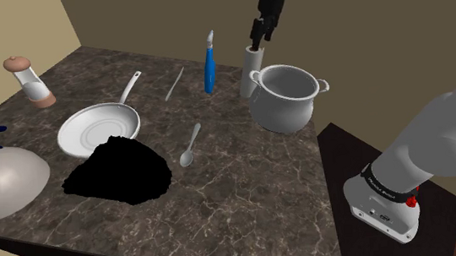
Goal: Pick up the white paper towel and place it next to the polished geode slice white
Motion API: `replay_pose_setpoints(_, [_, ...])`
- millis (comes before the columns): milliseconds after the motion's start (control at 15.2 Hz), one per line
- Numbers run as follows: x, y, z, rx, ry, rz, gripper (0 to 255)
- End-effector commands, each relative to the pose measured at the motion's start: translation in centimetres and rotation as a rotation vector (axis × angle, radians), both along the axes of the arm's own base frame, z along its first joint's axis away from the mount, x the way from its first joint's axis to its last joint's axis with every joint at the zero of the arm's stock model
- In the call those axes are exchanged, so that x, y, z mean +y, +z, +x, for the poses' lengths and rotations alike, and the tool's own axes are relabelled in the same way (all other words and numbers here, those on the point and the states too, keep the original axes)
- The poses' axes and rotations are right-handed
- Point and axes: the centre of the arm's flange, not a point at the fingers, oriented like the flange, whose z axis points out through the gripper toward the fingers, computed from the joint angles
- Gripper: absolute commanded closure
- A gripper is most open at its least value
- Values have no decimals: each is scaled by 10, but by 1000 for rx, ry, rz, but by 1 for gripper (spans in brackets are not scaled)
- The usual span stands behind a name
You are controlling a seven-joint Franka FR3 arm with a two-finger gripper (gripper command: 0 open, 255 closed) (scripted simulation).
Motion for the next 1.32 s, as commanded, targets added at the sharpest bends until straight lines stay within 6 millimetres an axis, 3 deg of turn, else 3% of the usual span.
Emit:
replay_pose_setpoints(0, [-2, -12, 26, -3, 24, -15, 0])
replay_pose_setpoints(132, [-3, -24, 49, -6, 46, -30, 0])
replay_pose_setpoints(660, [-5, -65, 53, -6, 48, -31, 0])
replay_pose_setpoints(1188, [-5, -65, 53, -6, 48, -31, 0])
replay_pose_setpoints(1254, [-5, -65, 53, -6, 48, -31, 255])
